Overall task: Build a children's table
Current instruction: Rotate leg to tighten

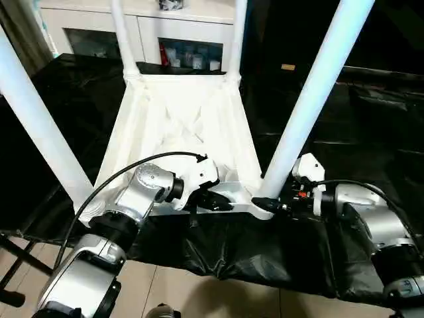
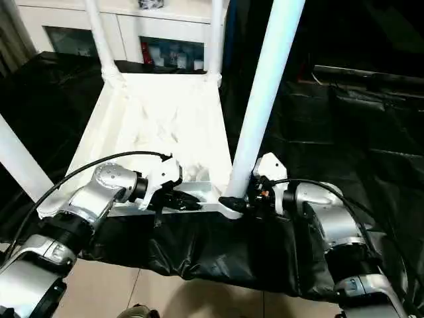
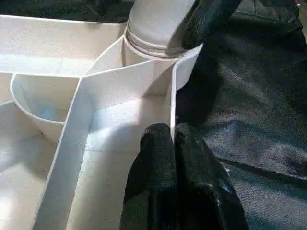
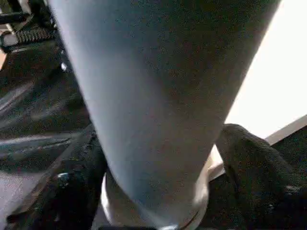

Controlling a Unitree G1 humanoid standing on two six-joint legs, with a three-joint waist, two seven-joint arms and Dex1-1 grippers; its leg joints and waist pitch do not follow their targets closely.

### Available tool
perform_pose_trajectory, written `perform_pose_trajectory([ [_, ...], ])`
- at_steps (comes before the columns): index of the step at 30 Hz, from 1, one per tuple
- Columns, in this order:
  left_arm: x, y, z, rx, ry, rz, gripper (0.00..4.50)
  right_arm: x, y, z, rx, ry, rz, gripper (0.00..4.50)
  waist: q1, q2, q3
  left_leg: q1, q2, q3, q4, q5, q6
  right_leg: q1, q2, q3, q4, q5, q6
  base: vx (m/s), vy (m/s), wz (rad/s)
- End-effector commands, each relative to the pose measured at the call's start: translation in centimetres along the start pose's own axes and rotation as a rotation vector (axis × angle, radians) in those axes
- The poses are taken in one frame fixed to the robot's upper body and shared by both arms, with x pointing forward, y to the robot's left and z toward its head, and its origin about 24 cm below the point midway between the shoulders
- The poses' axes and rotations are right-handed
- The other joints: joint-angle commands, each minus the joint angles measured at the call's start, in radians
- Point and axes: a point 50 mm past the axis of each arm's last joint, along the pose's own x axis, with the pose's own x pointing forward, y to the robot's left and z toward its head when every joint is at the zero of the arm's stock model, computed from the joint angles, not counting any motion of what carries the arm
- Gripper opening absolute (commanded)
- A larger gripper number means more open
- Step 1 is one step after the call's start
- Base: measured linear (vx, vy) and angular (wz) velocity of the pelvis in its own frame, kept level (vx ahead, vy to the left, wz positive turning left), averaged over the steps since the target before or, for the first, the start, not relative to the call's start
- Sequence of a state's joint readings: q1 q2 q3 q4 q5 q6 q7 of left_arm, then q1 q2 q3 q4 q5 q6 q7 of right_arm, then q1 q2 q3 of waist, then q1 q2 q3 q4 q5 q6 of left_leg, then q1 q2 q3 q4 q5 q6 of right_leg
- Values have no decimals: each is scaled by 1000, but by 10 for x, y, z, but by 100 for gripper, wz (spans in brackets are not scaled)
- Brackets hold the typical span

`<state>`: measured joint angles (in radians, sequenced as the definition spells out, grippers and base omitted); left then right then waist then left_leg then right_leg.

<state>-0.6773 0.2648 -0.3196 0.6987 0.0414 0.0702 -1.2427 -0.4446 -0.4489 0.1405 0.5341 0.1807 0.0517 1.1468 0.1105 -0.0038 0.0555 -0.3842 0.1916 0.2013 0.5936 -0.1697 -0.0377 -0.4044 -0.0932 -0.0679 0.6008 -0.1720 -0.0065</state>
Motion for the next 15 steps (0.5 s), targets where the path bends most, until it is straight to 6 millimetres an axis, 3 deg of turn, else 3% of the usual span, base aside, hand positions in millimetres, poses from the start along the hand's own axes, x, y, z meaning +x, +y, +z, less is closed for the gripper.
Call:
perform_pose_trajectory([
  [1,1,-2,1,-9,-22,-16,0,2,-3,6,-31,7,18,322,0,-20,-69,22,46,-18,-69,-210,55,44,-64,40,-66,-238,-227,0,0,0],
  [6,0,-1,0,-14,-18,-5,0,6,-3,4,-32,18,30,272,-2,-16,-70,22,46,-18,-69,-209,53,44,-63,41,-65,-223,-231,0,0,0],
  [15,-2,2,1,-21,-21,15,0,10,-1,4,-11,2,53,229,-5,-17,-68,22,46,-20,-71,-232,47,44,-62,39,-69,-257,-225,0,0,0],
])
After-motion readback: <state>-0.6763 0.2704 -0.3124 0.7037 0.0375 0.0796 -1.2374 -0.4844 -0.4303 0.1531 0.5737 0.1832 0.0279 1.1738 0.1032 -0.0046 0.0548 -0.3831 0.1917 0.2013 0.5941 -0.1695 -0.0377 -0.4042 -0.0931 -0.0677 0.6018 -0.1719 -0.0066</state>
